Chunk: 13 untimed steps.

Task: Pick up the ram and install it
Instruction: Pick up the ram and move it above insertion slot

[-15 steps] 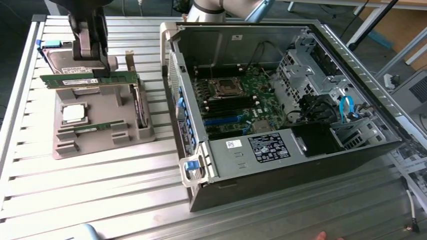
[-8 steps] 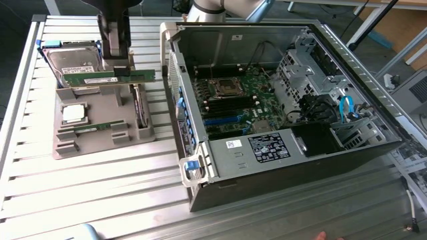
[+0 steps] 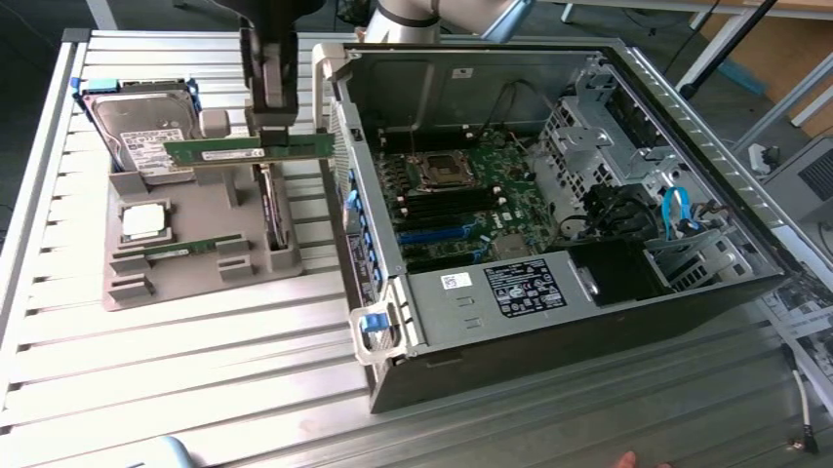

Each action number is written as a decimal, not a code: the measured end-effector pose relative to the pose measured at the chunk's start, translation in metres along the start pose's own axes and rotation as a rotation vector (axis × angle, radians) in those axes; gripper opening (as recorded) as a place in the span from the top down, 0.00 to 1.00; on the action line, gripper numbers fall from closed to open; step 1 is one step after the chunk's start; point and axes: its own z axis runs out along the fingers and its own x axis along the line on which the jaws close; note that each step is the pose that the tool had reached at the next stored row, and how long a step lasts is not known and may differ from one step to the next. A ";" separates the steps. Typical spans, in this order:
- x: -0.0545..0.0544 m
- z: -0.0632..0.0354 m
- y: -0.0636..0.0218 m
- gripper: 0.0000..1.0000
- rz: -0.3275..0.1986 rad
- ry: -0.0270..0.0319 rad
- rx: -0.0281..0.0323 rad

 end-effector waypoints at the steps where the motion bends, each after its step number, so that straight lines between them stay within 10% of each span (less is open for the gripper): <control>1: 0.000 -0.0001 -0.0037 0.88 0.000 0.0000 0.0001; 13: -0.001 -0.0010 -0.0465 0.88 0.000 -0.0001 0.0001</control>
